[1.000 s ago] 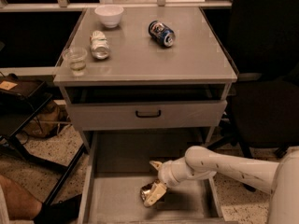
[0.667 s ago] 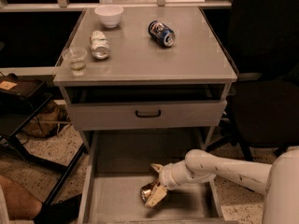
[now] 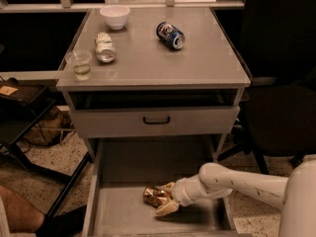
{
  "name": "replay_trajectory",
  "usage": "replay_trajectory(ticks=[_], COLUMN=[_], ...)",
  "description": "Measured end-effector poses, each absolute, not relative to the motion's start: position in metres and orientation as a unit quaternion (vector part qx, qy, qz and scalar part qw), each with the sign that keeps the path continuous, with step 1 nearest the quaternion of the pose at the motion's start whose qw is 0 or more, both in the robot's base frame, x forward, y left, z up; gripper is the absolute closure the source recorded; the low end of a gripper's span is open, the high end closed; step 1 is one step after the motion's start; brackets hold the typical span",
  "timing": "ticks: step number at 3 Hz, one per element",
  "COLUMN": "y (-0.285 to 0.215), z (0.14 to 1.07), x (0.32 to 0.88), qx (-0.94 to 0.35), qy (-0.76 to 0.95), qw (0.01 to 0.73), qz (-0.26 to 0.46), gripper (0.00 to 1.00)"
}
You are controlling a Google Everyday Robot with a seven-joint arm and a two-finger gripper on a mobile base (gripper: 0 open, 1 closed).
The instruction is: Pick orange can from middle drawer and place on counter
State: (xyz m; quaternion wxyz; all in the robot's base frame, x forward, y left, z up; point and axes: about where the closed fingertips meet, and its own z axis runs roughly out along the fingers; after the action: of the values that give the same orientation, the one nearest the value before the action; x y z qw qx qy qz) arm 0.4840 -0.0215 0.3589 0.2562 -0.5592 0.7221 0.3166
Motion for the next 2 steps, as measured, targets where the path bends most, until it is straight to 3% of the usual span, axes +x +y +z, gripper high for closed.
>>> replay_trajectory(ticks=[2], y=[-0.012], z=[0.397], x=[0.495], qx=[-0.562], qy=[0.711], qw=[0.28], qz=[0.318], gripper=[0.88])
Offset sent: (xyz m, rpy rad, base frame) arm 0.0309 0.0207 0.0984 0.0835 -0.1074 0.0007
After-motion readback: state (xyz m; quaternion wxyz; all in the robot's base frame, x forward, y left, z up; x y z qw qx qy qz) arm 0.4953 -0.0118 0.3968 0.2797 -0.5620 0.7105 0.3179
